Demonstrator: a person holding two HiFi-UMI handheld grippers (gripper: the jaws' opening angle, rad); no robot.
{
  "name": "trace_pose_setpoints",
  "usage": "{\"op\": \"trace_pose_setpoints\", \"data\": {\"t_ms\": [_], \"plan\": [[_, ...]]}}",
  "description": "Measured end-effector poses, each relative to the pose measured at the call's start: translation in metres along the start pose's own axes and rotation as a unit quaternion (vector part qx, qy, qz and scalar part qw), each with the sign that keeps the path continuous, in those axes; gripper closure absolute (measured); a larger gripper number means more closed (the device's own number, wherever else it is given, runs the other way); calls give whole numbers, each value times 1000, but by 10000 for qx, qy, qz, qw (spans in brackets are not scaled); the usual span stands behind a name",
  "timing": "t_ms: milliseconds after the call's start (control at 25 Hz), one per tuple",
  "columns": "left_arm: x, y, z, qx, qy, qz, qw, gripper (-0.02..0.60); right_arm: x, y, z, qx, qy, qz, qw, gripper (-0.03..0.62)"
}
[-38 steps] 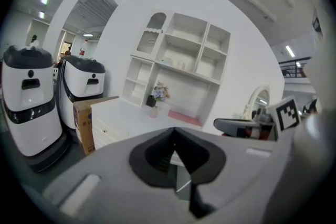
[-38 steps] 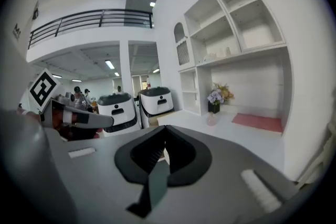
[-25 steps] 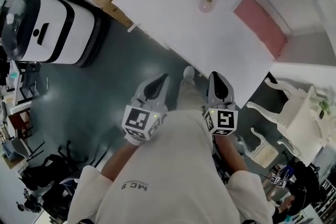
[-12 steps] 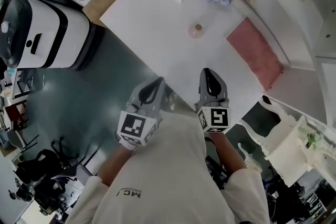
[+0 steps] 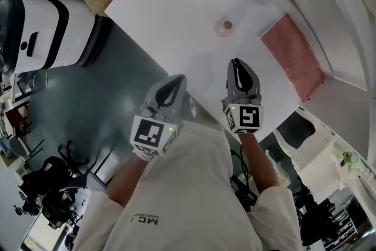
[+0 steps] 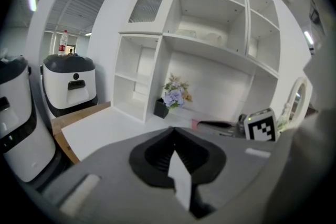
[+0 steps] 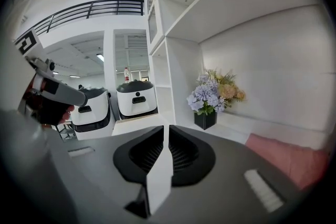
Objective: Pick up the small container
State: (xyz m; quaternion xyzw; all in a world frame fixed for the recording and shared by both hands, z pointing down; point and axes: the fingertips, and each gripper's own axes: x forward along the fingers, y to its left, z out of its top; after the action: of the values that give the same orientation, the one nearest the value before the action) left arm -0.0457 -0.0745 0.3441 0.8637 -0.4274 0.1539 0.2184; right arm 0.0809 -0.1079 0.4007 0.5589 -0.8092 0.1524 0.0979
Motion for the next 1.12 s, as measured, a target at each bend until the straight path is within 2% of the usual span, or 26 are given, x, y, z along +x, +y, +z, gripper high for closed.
{"op": "trace_pose_setpoints", "data": {"t_ms": [480,600,840,1120], "plan": [[45,28,-22,8,182,-73,9998,580,65,-27,-27,-46,-41,-116,9999,499],[58,33,-29,-66,231,-54,9997,581,78,-31,-36,-104,-33,-91,9999,499],[80,38,-37,-162,203,-77,9996,581,102,-42,-57,-247,25,-112,9996,447],[95,46,-49,-273,209,-7,9994,581,128,-57,-78,-307,58,-197,9993,434]]}}
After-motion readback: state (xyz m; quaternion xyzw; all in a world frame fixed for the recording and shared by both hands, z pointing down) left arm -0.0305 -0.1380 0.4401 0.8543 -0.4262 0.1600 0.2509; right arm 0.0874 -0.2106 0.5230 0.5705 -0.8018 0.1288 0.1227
